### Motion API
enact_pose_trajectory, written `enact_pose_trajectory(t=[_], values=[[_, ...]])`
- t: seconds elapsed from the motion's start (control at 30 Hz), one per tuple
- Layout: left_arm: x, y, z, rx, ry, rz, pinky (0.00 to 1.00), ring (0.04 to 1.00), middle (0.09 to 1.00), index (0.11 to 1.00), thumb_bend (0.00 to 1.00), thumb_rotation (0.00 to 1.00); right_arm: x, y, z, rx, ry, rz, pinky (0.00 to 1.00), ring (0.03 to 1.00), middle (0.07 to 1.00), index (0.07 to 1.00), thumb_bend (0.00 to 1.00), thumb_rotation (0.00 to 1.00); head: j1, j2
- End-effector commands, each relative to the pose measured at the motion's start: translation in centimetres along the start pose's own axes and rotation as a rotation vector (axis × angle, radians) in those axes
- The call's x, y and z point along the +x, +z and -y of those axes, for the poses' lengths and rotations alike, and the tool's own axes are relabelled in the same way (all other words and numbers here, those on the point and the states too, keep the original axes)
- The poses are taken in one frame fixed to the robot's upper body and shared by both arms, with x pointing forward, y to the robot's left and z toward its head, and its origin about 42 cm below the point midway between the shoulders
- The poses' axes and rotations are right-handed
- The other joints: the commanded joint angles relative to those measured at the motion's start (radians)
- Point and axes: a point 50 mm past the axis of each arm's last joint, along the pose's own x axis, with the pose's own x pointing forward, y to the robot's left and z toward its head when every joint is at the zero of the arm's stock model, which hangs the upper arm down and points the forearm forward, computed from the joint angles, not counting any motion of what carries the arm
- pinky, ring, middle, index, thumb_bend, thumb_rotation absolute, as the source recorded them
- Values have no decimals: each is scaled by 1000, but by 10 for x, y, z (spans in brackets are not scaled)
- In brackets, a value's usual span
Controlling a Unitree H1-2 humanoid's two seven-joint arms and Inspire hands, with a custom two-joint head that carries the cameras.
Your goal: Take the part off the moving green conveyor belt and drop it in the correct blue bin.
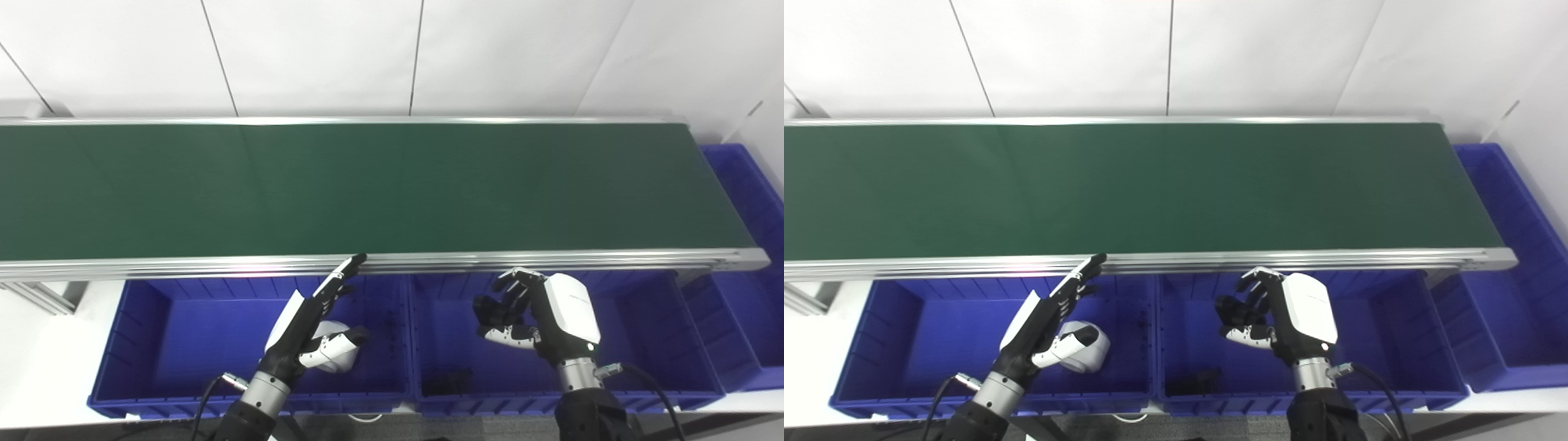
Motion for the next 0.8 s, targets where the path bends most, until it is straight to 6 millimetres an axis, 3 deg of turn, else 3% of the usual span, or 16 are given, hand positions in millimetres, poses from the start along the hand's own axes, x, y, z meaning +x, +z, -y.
enact_pose_trajectory(t=[0.0, 0.03, 0.07, 0.13, 0.27, 0.47, 0.6, 0.63, 0.77], values=[[4, 12, -7, 2, 10, 50, 889, 964, 978, 938, 618, 799, 3, 8, 4, 22, 9, 36, 428, 498, 465, 523, 519, 0, 0, -1], [4, 12, -7, 1, 9, 46, 887, 963, 978, 938, 618, 801, 2, 10, 4, 17, 68, 10, 467, 534, 472, 522, 519, 0, 0, -2], [4, 12, -8, 0, 9, 46, 893, 965, 978, 939, 621, 802, 1, 11, 5, 18, 118, -6, 607, 683, 667, 677, 545, 209, -2, -2], [3, 12, -8, -1, 10, 43, 894, 963, 975, 936, 615, 795, 0, 14, 7, 23, 185, -19, 722, 820, 831, 808, 575, 377, -2, -3], [1, 12, -9, 5, 10, 43, 889, 959, 973, 936, 622, 795, 0, 20, 9, 45, 200, -9, 844, 951, 963, 928, 628, 566, 4, -10], [-3, 10, -10, 14, 9, 27, 881, 960, 975, 940, 632, 802, -5, 48, 7, 185, 76, 101, 905, 982, 995, 954, 659, 595, 9, -34], [-6, 5, -10, 13, 11, 24, 890, 960, 975, 939, 628, 793, -13, 76, -4, 397, 9, 158, 819, 910, 937, 941, 663, 600, 21, -63], [-7, 4, -9, 14, 9, 19, 892, 962, 976, 941, 630, 797, -15, 81, -9, 466, 32, 149, 757, 854, 893, 940, 678, 620, 28, -75], [-11, 0, -6, 11, 9, 24, 895, 967, 980, 943, 625, 800, -18, 88, -29, 598, 138, 138, 829, 918, 969, 979, 681, 661, 38, -106]])
